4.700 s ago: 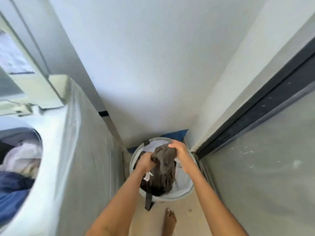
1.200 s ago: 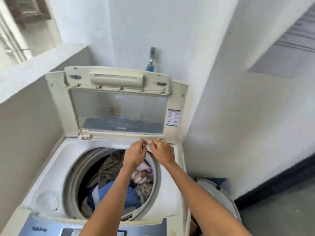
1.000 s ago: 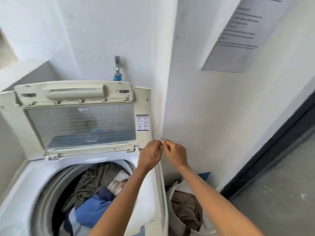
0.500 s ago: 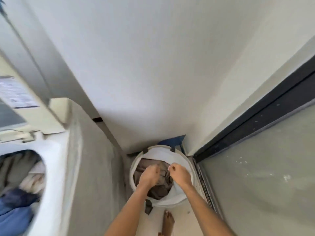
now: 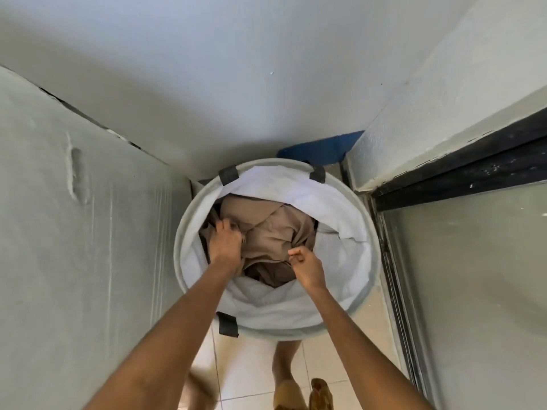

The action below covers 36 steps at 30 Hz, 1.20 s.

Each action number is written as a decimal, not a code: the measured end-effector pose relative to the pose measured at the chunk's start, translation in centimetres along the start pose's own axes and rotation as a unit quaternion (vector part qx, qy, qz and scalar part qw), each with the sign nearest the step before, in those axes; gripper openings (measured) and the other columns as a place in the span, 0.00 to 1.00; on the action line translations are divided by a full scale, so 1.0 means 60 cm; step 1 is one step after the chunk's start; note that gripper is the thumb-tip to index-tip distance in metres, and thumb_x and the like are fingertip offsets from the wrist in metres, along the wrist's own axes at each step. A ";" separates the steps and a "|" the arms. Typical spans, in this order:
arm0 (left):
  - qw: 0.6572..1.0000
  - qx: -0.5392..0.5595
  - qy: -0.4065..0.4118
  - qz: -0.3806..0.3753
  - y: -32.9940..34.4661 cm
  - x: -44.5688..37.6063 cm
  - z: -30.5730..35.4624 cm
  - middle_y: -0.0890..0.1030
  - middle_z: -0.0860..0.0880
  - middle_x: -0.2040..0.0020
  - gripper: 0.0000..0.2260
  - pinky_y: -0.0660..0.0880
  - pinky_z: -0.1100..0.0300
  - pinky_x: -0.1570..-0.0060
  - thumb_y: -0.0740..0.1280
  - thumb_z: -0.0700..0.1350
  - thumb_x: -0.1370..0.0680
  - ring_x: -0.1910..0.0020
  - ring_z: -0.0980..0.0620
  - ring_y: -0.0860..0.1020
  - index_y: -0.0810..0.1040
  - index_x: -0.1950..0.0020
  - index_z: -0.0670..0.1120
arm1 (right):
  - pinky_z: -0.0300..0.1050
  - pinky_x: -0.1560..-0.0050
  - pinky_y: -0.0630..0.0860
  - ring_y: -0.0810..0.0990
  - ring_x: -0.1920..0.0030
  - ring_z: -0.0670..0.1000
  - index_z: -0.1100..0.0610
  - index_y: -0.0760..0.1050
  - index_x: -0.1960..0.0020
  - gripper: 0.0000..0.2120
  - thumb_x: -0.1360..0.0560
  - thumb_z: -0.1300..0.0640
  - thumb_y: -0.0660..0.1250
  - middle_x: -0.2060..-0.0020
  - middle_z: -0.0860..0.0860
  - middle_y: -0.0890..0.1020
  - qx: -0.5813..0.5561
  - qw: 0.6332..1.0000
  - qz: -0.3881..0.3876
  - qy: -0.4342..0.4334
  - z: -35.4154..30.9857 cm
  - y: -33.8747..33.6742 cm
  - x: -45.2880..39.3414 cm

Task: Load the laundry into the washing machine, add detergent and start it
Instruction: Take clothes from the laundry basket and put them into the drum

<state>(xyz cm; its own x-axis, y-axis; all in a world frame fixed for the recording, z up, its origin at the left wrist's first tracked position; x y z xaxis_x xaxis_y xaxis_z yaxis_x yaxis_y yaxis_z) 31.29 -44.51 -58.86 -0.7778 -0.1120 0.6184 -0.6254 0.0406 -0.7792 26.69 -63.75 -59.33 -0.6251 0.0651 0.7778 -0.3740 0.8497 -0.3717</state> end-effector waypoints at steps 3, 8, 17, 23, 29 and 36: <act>0.991 0.131 -0.008 0.035 -0.022 0.002 -0.017 0.75 0.39 0.41 0.14 0.69 0.50 0.41 0.60 0.49 0.20 0.38 0.39 0.71 0.77 0.41 0.41 | 0.39 0.52 0.71 0.79 0.48 0.52 0.57 0.76 0.43 0.10 0.22 0.61 0.61 0.50 0.53 0.81 -0.005 1.000 0.003 0.003 0.010 -0.003 0.004; 0.903 0.427 -0.017 0.049 -0.160 0.051 0.011 0.80 0.39 0.44 0.14 0.72 0.52 0.45 0.59 0.49 0.19 0.42 0.39 0.77 0.75 0.38 0.43 | 0.35 0.55 0.73 0.77 0.60 0.42 0.56 0.74 0.39 0.16 0.27 0.58 0.70 0.54 0.48 0.78 -0.046 0.997 0.008 -0.065 -0.041 -0.022 0.054; 0.891 0.406 0.157 0.129 -0.362 0.141 0.031 0.78 0.50 0.69 0.12 0.71 0.56 0.64 0.67 0.49 0.24 0.67 0.50 0.76 0.75 0.65 0.45 | 0.37 0.53 0.77 0.80 0.54 0.44 0.52 0.73 0.38 0.24 0.32 0.51 0.75 0.52 0.45 0.81 -0.154 0.960 0.160 -0.171 -0.190 -0.080 0.199; 0.788 0.558 0.077 0.249 -0.541 0.277 0.002 0.76 0.51 0.67 0.06 0.67 0.61 0.65 0.65 0.43 0.22 0.68 0.53 0.73 0.77 0.56 0.42 | 0.50 0.41 0.74 0.77 0.41 0.54 0.56 0.72 0.36 0.30 0.32 0.41 0.72 0.41 0.53 0.78 -0.043 0.975 0.184 -0.117 -0.290 -0.124 0.298; 0.710 0.608 0.129 0.330 -0.653 0.379 -0.016 0.68 0.57 0.70 0.11 0.62 0.65 0.69 0.63 0.39 0.22 0.72 0.61 0.67 0.66 0.63 0.48 | 0.43 0.59 0.69 0.80 0.52 0.57 0.59 0.78 0.54 0.14 0.25 0.47 0.67 0.56 0.56 0.83 -0.066 0.961 0.228 -0.142 -0.366 -0.167 0.381; 0.736 0.580 0.037 0.346 -0.621 0.414 -0.127 0.75 0.48 0.63 0.10 0.67 0.54 0.62 0.61 0.47 0.20 0.64 0.50 0.71 0.71 0.56 0.41 | 0.43 0.57 0.67 0.79 0.48 0.60 0.54 0.80 0.45 0.13 0.21 0.49 0.61 0.49 0.56 0.83 0.061 0.931 0.296 -0.204 -0.386 -0.281 0.477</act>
<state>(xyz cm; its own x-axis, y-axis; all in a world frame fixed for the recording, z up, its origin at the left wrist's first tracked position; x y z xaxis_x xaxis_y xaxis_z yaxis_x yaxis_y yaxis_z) 34.80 -41.25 -13.73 -0.9134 -0.4070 0.0034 0.3628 -0.8181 -0.4461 30.96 -64.08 -19.04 -0.9451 0.2788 0.1705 0.0599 0.6606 -0.7483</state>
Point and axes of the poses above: each hand's wrist, its own x-axis away from the middle knuckle, its own y-axis out of the palm, z = x × y, the point moved 3 cm from there along -x, towards the middle knuckle
